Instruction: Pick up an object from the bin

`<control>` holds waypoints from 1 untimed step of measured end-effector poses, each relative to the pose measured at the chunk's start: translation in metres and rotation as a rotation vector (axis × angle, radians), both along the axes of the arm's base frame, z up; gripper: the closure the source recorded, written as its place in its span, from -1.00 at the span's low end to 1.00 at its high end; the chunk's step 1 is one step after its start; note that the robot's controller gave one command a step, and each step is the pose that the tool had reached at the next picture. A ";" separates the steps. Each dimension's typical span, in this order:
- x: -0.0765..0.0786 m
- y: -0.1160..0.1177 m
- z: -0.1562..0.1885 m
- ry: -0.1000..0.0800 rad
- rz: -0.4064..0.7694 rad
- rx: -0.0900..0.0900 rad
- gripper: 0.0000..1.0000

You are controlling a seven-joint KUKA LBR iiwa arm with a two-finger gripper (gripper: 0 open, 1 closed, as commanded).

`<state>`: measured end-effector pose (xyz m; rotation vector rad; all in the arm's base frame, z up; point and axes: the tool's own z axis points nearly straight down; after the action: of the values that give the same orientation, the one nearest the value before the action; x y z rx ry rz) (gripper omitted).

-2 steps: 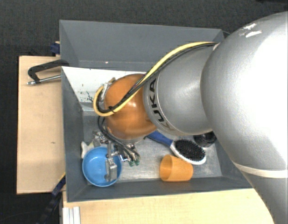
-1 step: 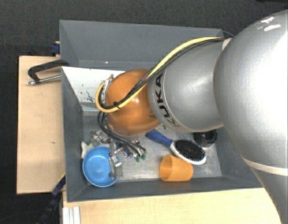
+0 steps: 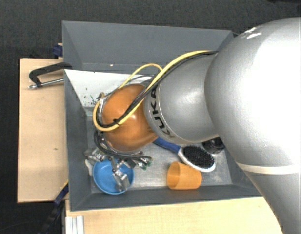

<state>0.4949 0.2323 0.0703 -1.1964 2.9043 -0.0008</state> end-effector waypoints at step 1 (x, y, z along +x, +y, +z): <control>0.001 0.000 0.001 -0.001 -0.002 0.002 -1.00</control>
Offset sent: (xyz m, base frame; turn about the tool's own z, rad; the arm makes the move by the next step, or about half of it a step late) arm 0.0000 0.0000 0.0000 0.0000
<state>0.4958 0.2325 0.0713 -1.1923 2.9045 0.0008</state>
